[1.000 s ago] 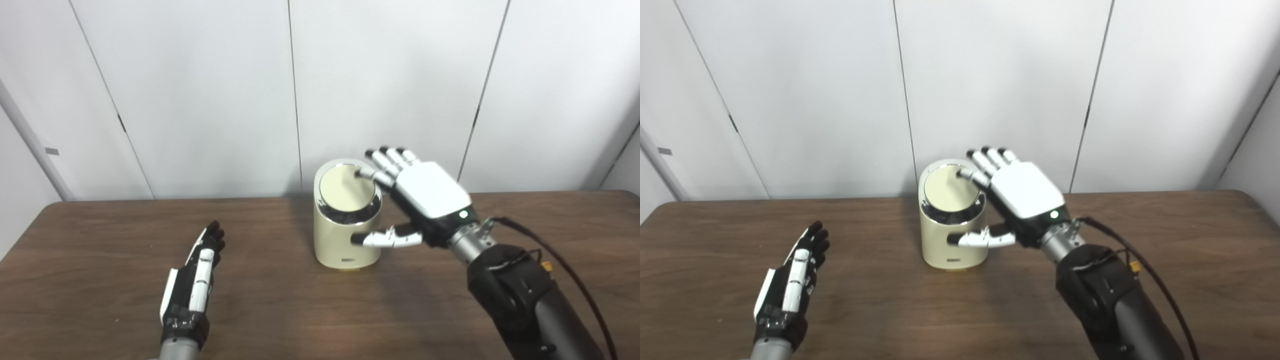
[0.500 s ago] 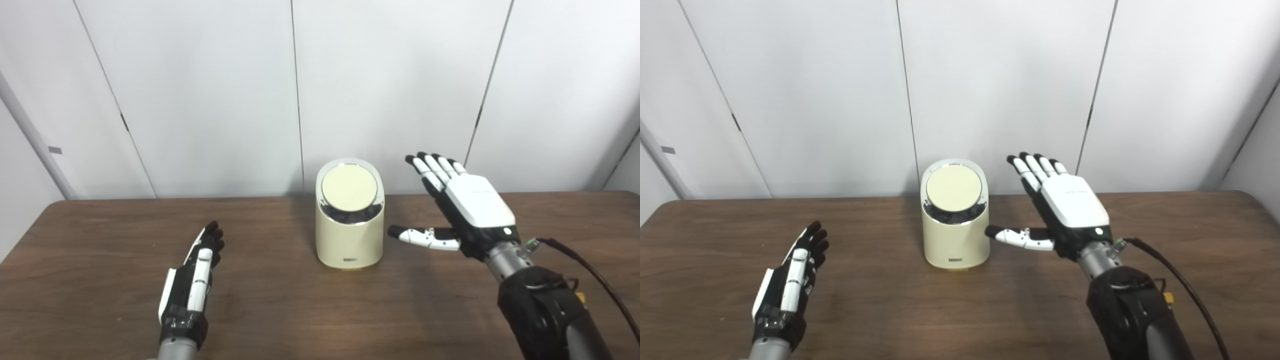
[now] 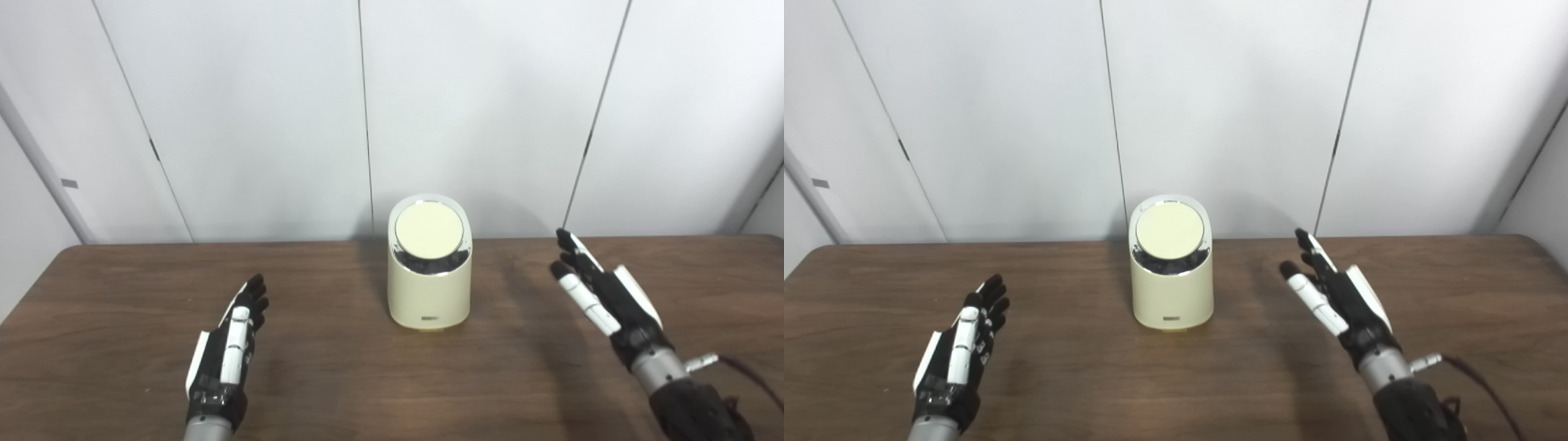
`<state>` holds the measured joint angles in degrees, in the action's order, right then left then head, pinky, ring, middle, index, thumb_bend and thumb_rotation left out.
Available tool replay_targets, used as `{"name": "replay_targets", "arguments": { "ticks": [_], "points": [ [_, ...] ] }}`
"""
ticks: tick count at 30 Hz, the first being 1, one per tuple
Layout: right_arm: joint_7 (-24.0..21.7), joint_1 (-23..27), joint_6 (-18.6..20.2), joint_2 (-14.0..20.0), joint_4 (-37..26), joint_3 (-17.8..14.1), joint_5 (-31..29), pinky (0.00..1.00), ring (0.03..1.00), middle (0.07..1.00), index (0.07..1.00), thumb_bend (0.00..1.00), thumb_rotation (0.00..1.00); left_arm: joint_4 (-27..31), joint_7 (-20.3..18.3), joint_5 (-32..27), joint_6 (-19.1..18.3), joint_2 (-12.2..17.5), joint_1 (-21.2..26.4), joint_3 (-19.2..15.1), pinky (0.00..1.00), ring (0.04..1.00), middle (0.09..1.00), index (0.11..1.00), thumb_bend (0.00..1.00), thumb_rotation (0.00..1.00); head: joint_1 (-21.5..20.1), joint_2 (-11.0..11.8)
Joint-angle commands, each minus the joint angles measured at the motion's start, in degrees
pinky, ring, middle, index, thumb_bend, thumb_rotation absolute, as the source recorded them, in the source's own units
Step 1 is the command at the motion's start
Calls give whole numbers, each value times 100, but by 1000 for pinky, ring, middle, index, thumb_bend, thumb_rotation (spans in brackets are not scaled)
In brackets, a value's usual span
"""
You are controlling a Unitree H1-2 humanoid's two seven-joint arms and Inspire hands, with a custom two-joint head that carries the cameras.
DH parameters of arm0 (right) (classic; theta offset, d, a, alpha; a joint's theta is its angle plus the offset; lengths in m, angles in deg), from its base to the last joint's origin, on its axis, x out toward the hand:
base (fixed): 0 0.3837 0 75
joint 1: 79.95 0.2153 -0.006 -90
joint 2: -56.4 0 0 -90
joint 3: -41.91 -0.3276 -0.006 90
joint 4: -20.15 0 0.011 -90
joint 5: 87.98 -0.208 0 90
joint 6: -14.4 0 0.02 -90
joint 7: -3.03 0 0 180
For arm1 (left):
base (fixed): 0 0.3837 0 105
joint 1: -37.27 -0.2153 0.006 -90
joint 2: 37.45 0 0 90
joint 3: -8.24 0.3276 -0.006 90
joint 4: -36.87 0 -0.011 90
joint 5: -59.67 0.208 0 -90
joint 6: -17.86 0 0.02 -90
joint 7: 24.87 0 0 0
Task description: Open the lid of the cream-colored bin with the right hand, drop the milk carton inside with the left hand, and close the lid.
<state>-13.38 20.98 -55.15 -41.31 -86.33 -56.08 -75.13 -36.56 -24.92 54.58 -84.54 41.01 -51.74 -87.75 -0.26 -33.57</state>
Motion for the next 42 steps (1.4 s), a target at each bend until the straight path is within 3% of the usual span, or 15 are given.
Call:
{"name": "replay_targets", "arguments": {
  "ticks": [1, 8, 14, 20, 30, 42],
  "points": [
    [222, -40, -202, 44, -207, -14, -144, 955, 993, 998, 980, 576, 994, 141, -51, 8, 393, 57, -67, -8, 939, 952, 958, 959, 504, 913, -1, -10],
    [694, -542, -1142, -53, 399, -177, -754, 999, 996, 980, 983, 643, 988, 54, -76, 40, 806, 26, -547, 2, 916, 933, 947, 945, 506, 908, -8, -27],
    [1075, -935, -1860, -45, 619, -17, -670, 971, 973, 961, 971, 650, 1000, -396, 0, 296, 1615, 30, -773, 6, 910, 916, 923, 937, 488, 872, -24, -22],
    [1410, -1158, -1963, -42, 496, 197, -283, 931, 962, 954, 956, 650, 1000, -692, 92, 295, 1986, -49, -901, -73, 895, 902, 913, 927, 512, 845, -67, -18],
    [1524, -1280, -2098, 15, 606, 217, -473, 937, 959, 954, 948, 637, 993, -1084, 135, 302, 2029, 11, -814, -159, 909, 905, 917, 935, 461, 833, -256, 52],
    [1583, -1212, -2189, 35, 797, 284, -498, 936, 957, 955, 951, 630, 995, -1380, 184, 470, 2039, 75, -643, -79, 887, 891, 901, 929, 517, 834, -240, 230]
  ]
}}
